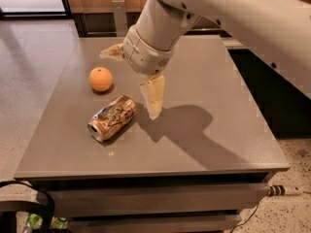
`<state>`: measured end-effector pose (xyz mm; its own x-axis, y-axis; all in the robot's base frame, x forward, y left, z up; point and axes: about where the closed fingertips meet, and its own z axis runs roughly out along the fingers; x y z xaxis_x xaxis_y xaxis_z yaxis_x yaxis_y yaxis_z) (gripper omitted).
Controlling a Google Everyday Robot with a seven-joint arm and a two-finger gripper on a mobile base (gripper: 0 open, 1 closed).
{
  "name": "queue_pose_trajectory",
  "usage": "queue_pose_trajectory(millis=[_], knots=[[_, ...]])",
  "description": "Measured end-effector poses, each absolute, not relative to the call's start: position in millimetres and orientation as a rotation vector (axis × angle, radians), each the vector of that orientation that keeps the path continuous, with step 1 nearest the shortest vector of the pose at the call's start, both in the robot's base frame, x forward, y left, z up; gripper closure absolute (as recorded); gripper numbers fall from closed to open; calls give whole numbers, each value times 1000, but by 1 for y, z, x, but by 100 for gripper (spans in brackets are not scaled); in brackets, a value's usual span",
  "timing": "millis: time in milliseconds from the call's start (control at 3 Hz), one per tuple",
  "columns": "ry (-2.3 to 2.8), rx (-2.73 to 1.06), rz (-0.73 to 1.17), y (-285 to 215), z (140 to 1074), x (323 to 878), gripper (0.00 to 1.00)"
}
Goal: Place orange can upright
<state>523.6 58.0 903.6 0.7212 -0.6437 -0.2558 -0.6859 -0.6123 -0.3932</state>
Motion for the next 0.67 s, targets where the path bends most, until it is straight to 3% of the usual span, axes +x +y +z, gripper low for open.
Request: queue_pose_trajectory(millis=[667], knots=[[994,-2545,116,57,902,522,0]])
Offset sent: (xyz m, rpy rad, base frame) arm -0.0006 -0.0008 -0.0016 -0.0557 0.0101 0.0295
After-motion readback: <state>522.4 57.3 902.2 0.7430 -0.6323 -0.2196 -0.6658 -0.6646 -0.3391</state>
